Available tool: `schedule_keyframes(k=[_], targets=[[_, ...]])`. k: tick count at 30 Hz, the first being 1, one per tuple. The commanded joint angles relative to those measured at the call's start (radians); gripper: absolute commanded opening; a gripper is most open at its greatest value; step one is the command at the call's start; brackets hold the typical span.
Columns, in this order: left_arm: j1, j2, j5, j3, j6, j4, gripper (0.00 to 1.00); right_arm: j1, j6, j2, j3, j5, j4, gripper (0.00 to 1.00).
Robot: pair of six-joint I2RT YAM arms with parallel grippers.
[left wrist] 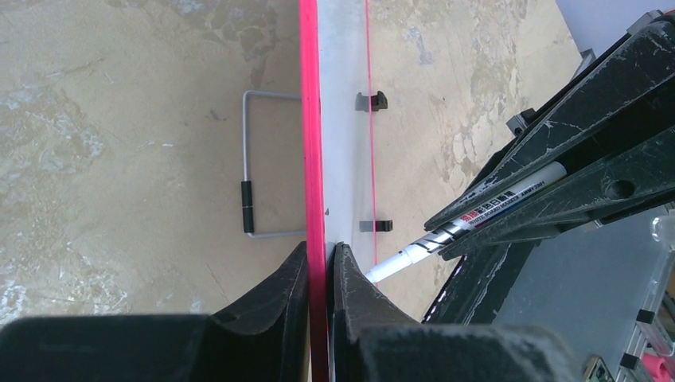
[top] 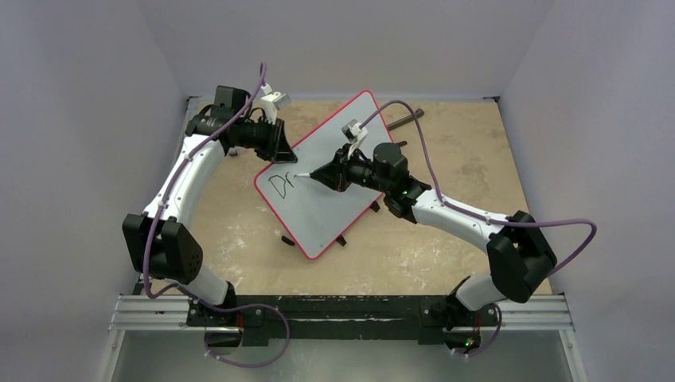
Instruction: Write a sentence on the whiteboard
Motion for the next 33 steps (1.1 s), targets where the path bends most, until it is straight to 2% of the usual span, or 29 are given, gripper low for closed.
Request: schedule_keyframes(k=[1,17,33], targets=[[-0.011,-0.053,-0.006,0.004,0.076,0.056,0.0,-0.002,-0.014,0.015,0.04,0.077,0.007,0.0],[-0.013,-0.052,-0.007,0.004,0.077,0.055,0.0,-0.005,-0.03,0.025,0.088,0.059,-0.039,0.0],[-0.014,-0.049,-0.011,0.003,0.077,0.055,0.0,-0.003,-0.02,0.056,0.066,-0.039,-0.056,0.0]])
